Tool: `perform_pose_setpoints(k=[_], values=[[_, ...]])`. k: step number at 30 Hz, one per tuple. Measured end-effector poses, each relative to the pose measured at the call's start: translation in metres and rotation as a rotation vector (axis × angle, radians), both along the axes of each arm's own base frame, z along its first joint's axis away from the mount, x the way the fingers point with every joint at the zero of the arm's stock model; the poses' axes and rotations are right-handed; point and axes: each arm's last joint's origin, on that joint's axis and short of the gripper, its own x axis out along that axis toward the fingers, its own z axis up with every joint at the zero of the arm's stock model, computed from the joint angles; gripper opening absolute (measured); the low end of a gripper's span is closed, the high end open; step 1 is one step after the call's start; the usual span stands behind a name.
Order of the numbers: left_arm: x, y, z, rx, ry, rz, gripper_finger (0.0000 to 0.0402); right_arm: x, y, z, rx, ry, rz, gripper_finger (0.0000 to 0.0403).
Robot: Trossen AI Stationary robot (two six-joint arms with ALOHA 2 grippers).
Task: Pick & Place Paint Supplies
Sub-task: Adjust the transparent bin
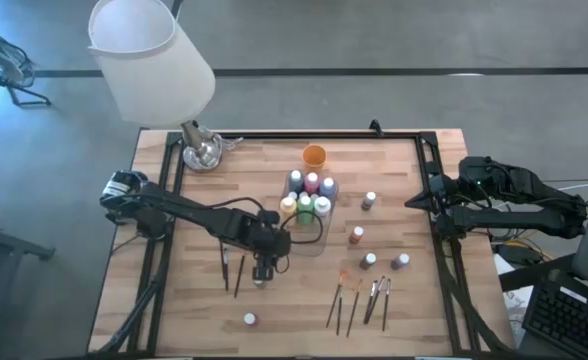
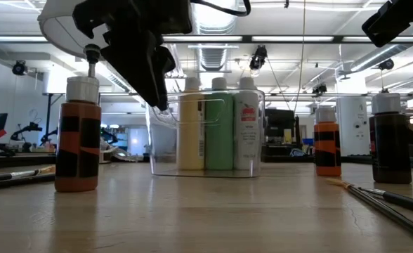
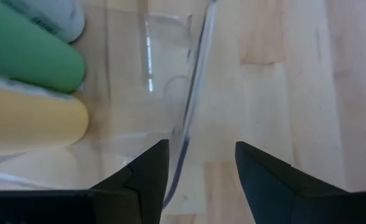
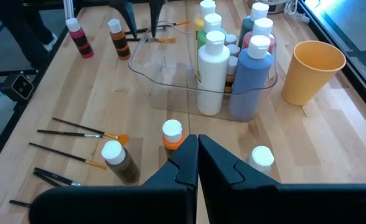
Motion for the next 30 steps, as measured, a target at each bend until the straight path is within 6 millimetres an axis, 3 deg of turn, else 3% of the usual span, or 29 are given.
perform_pose_setpoints(k=[19, 30], values=[[0.009, -0.011, 0.002, -0.097, -0.088, -0.049, 0.0186, 0.000, 0.000, 0.000, 0.000, 0.000, 0.000, 0.0008], [0.025, -0.017, -0.020, -0.127, -0.088, -0.074, 0.0184, 0.000, 0.000, 0.000, 0.000, 0.000, 0.000, 0.0008]])
